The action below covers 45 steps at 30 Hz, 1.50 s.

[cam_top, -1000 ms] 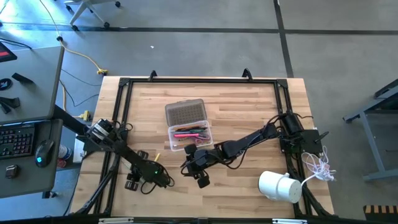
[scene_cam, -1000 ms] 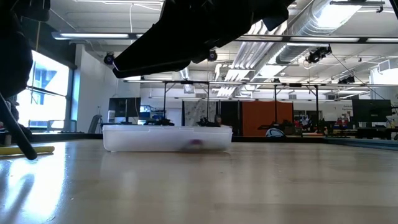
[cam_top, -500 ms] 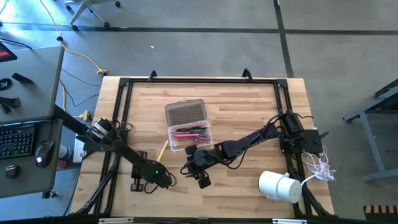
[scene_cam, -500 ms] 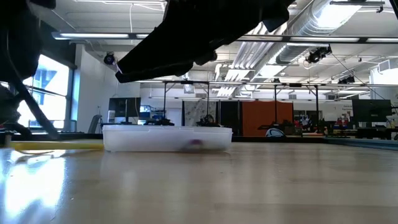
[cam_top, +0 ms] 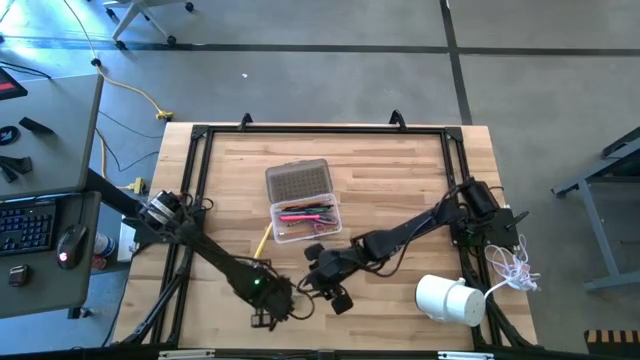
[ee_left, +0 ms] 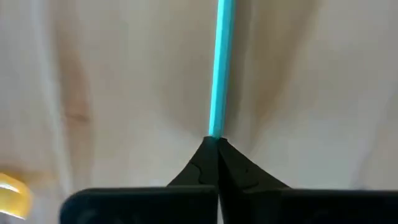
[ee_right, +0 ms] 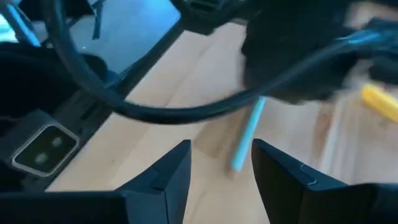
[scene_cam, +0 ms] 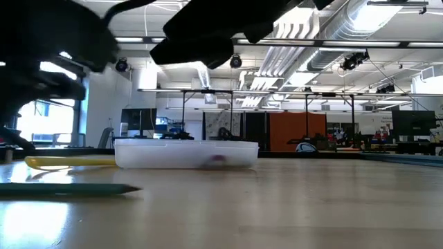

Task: Pick & place school supplies into a supply box
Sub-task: Put the blue pencil into the gray supply box

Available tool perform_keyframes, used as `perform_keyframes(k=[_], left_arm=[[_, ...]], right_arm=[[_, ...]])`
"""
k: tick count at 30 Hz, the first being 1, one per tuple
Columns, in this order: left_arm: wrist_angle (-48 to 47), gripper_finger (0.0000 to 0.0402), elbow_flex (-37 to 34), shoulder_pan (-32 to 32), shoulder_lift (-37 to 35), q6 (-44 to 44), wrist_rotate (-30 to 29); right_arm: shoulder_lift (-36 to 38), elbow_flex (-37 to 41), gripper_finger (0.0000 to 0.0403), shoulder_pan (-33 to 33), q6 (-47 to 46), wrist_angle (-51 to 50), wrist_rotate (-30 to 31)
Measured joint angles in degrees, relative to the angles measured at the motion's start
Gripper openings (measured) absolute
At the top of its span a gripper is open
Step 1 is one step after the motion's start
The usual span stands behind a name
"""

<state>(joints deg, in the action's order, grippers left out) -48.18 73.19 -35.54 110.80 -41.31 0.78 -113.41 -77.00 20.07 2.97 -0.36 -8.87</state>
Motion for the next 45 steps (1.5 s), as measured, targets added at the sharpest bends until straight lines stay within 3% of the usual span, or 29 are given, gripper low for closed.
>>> perform_keyframes(k=[5, 9, 14, 18, 22, 29, 38, 45], left_arm=[[1.98, 0.0072, 2.33, 1.23, 0.49, -4.46, -8.09], [2.14, 0.0088, 5.05, 1.1, 0.42, -2.34, -8.95], [0.5, 0.0083, 8.92, 1.06, 0.35, -0.96, -8.58], [-6.74, 0.007, 12.86, 1.03, 0.35, -0.71, -8.19], [-16.27, 0.0058, 15.58, 1.04, 0.35, -2.19, -7.92], [-26.01, 0.0053, 16.31, 1.08, -0.03, -5.53, -10.14], [-27.15, 0.0053, 16.26, 1.06, 0.05, -5.51, -10.66], [-27.26, 0.0053, 16.26, 1.04, 0.05, -5.52, -10.74]], right_arm=[[-2.95, 0.03, 0.0153, 3.46, 1.1, -0.68, 10.75], [-5.31, 0.03, 0.0154, 4.61, 4.73, 2.43, 17.05], [-6.82, 0.02, 0.0154, 2.57, 7.43, 6.56, 15.3], [-7.01, -0.03, 0.0154, -0.61, 4.68, 8.77, 8.81], [-8.67, -0.21, 0.0154, -2.76, 2.38, 12.36, 6.09], [-15.68, 0.07, 0.0154, -3.25, 3.55, 17.8, 6.78], [-18.73, -0.08, 0.015, -4.18, 2.16, 19.21, 5.58], [-22.18, -0.38, 0.0109, -3.76, 0.21, 20.62, 5.48]])
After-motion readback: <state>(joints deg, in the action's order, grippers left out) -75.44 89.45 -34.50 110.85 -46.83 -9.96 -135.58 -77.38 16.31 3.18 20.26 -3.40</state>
